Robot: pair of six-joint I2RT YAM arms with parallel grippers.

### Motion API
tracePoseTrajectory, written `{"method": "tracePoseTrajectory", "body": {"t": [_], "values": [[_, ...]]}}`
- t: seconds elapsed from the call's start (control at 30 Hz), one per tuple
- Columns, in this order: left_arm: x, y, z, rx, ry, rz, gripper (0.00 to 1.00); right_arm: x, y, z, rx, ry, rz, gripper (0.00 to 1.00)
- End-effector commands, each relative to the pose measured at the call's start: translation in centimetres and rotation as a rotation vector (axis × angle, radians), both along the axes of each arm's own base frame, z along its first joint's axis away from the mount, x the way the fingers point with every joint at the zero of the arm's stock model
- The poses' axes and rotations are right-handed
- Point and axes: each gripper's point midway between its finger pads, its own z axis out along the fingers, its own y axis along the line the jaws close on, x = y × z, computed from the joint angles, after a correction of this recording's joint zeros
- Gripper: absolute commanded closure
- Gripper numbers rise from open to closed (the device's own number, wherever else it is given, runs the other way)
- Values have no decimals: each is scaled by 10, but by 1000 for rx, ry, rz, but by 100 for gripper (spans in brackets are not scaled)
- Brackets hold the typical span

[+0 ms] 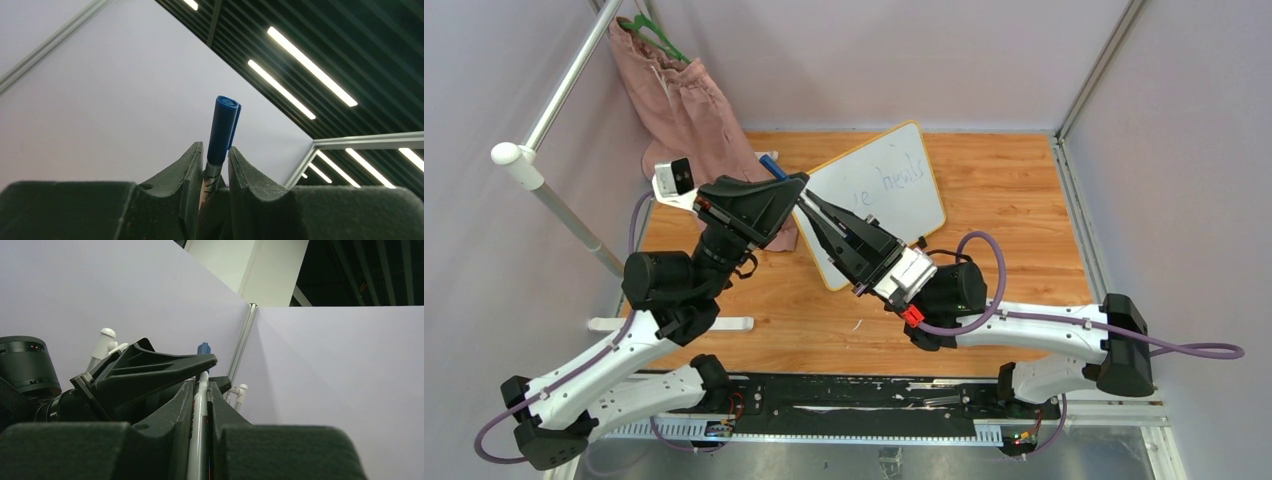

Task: Write a sentence on the whiteboard
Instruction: Close the whiteboard marker at the center of the board.

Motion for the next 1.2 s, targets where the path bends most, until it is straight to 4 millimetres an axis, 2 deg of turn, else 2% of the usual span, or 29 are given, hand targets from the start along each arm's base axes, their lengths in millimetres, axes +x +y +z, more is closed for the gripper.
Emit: {"method": "tracePoseTrajectory", "body": {"t": [0.0,0.13,0.33,0.43,0.57,0.7,1.17], "values": [[-6,-8,-9,49,-19,-22,68,-2,2,-1,-2,5,-6,100],[-3,-2,-7,37,-15,9,55,-3,1,-1,-1,5,-3,100],[2,5,-10,52,4,67,25,-4,-2,-2,2,10,1,100],[4,10,-9,59,6,102,18,-4,-7,-3,7,18,0,100],[9,21,-8,76,15,173,18,-5,-15,-3,15,26,5,100],[11,26,-5,78,14,203,23,-6,-19,-3,17,32,9,100],[12,25,11,64,-7,202,28,-10,-20,-7,-13,42,47,100]]}}
